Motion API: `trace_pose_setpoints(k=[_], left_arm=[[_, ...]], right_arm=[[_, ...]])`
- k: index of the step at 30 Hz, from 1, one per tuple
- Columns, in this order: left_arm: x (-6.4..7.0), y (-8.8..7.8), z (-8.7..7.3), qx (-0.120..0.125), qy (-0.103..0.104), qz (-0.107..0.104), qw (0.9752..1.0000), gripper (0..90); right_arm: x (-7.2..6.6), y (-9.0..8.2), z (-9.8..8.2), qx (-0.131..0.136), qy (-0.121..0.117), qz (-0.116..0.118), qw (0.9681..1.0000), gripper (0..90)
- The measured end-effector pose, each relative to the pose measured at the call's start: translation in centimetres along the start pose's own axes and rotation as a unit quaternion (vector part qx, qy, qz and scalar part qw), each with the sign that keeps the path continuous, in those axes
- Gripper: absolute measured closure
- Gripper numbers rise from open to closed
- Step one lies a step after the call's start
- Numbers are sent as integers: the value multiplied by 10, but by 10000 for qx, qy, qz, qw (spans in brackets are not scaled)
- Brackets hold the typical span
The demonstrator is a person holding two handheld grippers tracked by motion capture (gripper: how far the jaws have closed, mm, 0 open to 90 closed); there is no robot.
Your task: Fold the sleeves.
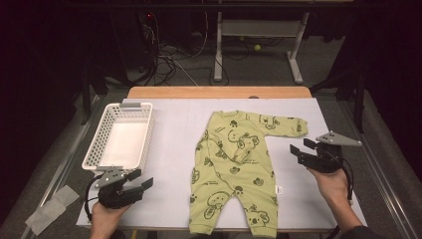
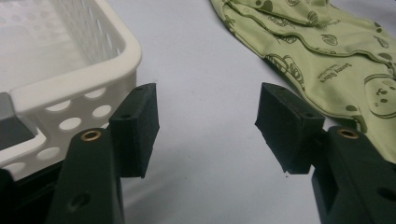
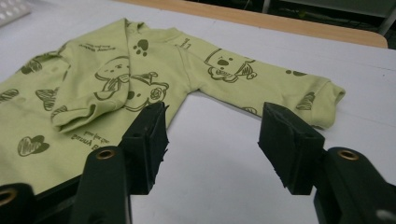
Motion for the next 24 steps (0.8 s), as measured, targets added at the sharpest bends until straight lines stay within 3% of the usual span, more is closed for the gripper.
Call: trace_pose_setpoints(k=[7, 11, 15, 19, 21, 24], left_arm=[[1, 0, -1, -23, 37, 13, 10000, 366], [1, 1, -1, -41, 59, 9, 10000, 366], [1, 1, -1, -42, 64, -8, 10000, 365], [1, 2, -1, -55, 75, -9, 10000, 365], [2, 2, -1, -50, 79, -10, 10000, 366], [1, 2, -1, -45, 76, -8, 10000, 366]], right_arm=[[8, 17, 11, -175, 199, -51, 9996, 441], [13, 23, 15, -243, 190, -113, 9995, 436], [24, 34, 17, -521, 244, -262, 9980, 439], [43, 49, 16, -935, 505, -410, 9935, 451], [45, 51, 16, -961, 527, -434, 9930, 453], [53, 60, 15, -1201, 555, -529, 9898, 454]])
Point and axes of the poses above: each handheld gripper's, and its own axes: y roughly forward along the jaws, z roughly out of its top, x roughly to its right, the point moved 8 cm from there along y, roughly forward along the jaws, and after that the axes turned 1 degree about -x, right-handed, at the moved point
